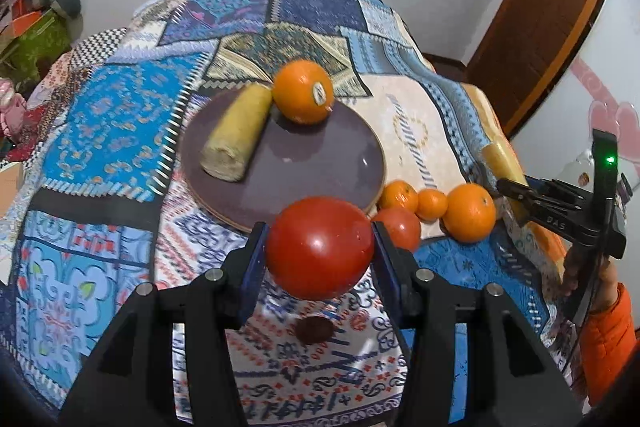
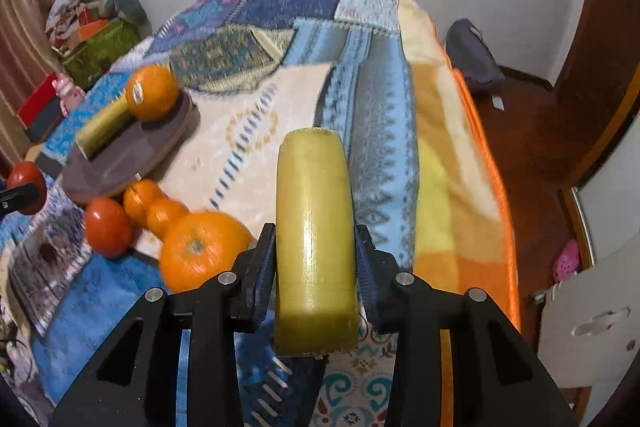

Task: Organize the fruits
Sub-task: 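Carry the yellow fruit with the right tool while the left tool carries the tomato toward the plate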

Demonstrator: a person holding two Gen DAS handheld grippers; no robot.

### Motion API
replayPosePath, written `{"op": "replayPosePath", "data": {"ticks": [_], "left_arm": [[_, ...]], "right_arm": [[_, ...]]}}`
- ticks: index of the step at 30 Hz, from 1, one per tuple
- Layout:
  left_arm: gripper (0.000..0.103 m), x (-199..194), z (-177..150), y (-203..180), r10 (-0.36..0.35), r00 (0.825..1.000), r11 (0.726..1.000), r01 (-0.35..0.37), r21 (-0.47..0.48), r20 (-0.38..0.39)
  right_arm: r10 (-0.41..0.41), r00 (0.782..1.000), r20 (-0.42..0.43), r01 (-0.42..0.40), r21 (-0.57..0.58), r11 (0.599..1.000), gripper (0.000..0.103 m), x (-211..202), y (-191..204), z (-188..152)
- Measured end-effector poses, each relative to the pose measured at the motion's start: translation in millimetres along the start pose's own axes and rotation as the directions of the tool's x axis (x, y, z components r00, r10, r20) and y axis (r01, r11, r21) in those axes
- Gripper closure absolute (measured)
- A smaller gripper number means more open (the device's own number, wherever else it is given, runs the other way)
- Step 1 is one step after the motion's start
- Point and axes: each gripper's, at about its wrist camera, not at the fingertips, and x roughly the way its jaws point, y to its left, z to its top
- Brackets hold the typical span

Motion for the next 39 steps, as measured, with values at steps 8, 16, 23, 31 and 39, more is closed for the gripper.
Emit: {"op": "replayPosePath", "data": {"ticks": [8,16,23,31,39], "left_arm": [[0.053,-25.7,19.3,30.1,0.053,0.996,0.998,-0.052,-0.023,0.066],[0.053,-15.6,27.9,51.3,0.102,0.992,0.994,-0.1,-0.038,0.07],[0.053,-0.4,37.9,72.9,0.104,0.992,0.993,-0.099,-0.063,0.07],[0.053,18.0,57.1,96.4,0.091,0.994,0.992,-0.085,-0.098,0.06],[0.053,33.2,61.2,90.8,0.095,0.994,0.995,-0.093,-0.048,0.054]], "right_arm": [[0.065,0.996,0.066,-0.063,-0.038,0.997,0.069,-13.2,32.3,25.8],[0.161,0.985,0.067,-0.155,-0.092,0.984,0.069,1.5,86.0,41.4],[0.219,0.975,0.033,-0.214,-0.111,0.97,0.069,21.5,123.1,46.5],[0.242,0.97,-0.022,-0.243,-0.142,0.96,0.068,54.0,158.2,58.2],[0.245,0.966,-0.084,-0.256,-0.17,0.952,0.068,78.4,176.9,61.7]]}}
